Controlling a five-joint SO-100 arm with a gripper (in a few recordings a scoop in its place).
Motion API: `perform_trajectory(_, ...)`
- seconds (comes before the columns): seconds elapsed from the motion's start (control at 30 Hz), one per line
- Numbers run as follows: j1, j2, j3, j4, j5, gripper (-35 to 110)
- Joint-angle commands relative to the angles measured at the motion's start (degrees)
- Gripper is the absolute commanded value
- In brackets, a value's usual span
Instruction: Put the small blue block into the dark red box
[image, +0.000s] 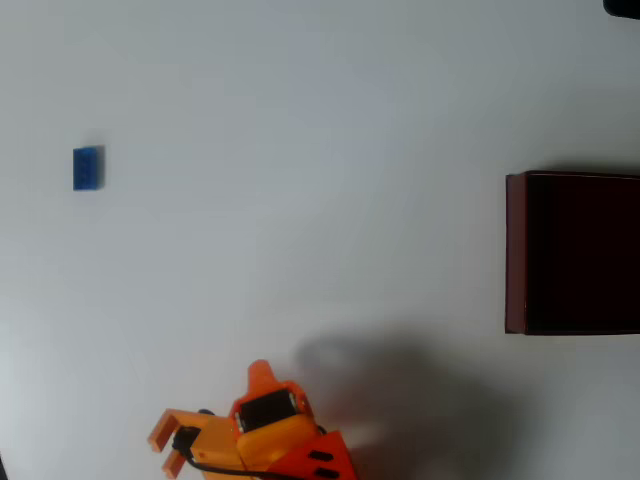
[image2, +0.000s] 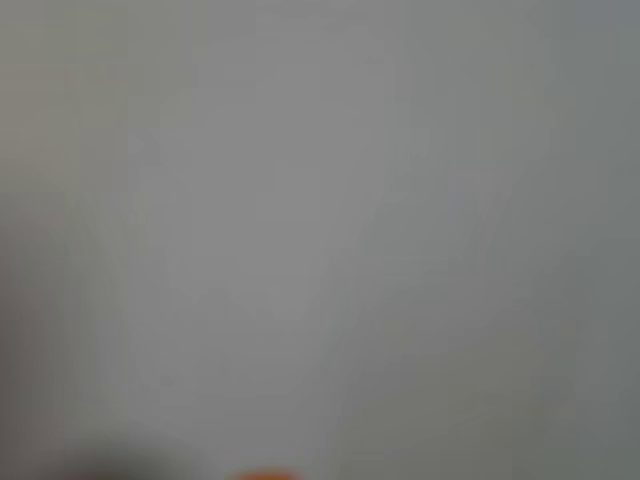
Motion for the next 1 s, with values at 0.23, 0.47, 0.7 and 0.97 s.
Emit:
perform_trajectory(0.23,-0.35,0.35,0.26,0.88,1.05,0)
perform_trajectory(0.47,-0.35,0.35,0.26,0.88,1.05,0)
perform_trajectory(0.7,0.26,0.44,0.26,0.79,5.01,1)
perform_trajectory(0.97,0.26,0.53,-0.26,0.79,35.16,13)
